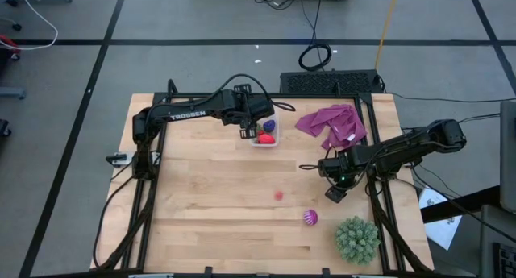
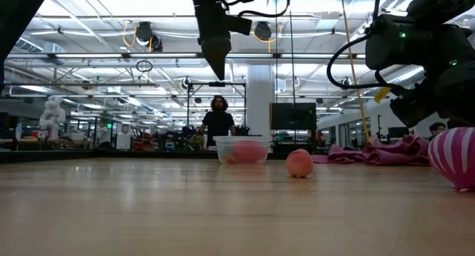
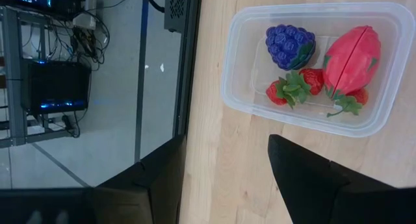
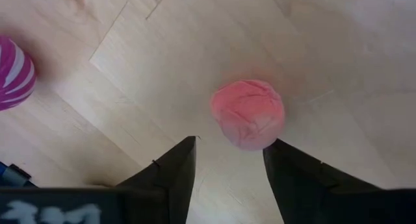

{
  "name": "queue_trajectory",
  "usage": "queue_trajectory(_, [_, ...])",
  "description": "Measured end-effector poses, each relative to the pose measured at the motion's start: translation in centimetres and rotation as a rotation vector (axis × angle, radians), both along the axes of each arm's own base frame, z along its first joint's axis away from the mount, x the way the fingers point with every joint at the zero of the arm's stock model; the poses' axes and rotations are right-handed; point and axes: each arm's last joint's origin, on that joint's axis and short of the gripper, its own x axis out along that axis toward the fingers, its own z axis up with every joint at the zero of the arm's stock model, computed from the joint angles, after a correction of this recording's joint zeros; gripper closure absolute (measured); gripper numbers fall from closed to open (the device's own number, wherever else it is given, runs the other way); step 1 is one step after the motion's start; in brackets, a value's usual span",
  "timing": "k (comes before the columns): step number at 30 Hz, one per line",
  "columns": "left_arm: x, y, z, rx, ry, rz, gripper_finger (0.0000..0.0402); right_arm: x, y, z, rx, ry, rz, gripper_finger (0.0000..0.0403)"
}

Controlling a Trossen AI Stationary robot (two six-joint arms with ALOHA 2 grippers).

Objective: Pick and placing Produce into tupperware
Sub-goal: Put the bottom pink peach into the transparent bin

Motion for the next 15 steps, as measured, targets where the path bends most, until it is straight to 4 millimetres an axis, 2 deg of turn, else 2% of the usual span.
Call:
queue_trajectory(8, [0.00, 0.00, 0.00, 0.000, 0.000, 0.000, 0.0176, -0.19, -0.02, -0.01, -0.004, 0.020, 0.000, 0.0205])
queue_trajectory(15, [0.00, 0.00, 0.00, 0.000, 0.000, 0.000, 0.0176, -0.28, -0.03, -0.01, -0.005, 0.025, 0.010, 0.0203])
